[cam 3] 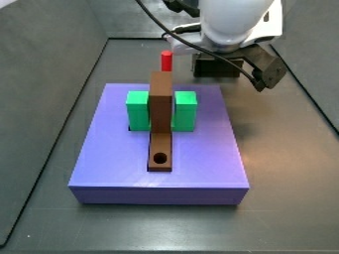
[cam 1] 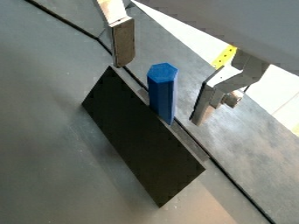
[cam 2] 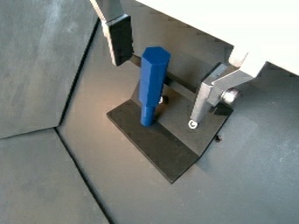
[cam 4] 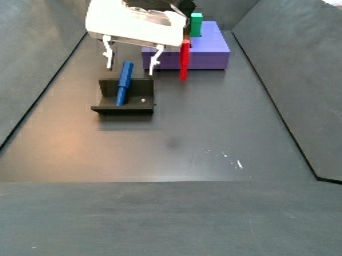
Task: Pick up the blue object. Move up. Place the blue object on the fixture. Regrasp the blue object. Move to above the board. Insert the blue object.
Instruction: Regrasp the blue object.
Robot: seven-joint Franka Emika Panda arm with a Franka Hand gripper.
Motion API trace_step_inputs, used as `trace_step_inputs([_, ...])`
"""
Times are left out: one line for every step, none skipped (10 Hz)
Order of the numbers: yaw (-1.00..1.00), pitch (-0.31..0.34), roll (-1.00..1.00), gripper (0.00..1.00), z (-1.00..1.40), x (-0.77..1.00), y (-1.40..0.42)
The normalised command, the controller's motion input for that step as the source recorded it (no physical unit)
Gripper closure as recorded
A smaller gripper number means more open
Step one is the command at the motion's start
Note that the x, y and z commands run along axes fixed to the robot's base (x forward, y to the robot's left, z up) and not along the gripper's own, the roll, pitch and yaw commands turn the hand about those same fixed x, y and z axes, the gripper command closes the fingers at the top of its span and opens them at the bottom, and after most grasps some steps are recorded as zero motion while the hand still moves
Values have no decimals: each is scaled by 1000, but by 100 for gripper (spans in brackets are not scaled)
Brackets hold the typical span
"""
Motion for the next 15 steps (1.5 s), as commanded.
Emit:
trace_step_inputs([0,-37,0,0,-123,0,0])
trace_step_inputs([0,-60,29,0,-177,0,0])
trace_step_inputs([0,-23,9,0,-100,0,0])
trace_step_inputs([0,-23,0,0,-106,0,0])
trace_step_inputs([0,-6,0,0,-51,0,0])
trace_step_inputs([0,0,0,0,0,0,0])
trace_step_inputs([0,0,0,100,0,0,0])
trace_step_inputs([0,0,0,100,0,0,0])
trace_step_inputs([0,0,0,100,0,0,0])
trace_step_inputs([0,0,0,100,0,0,0])
trace_step_inputs([0,0,0,100,0,0,0])
trace_step_inputs([0,0,0,100,0,0,0])
trace_step_inputs([0,0,0,100,0,0,0])
trace_step_inputs([0,0,0,100,0,0,0])
trace_step_inputs([0,0,0,100,0,0,0])
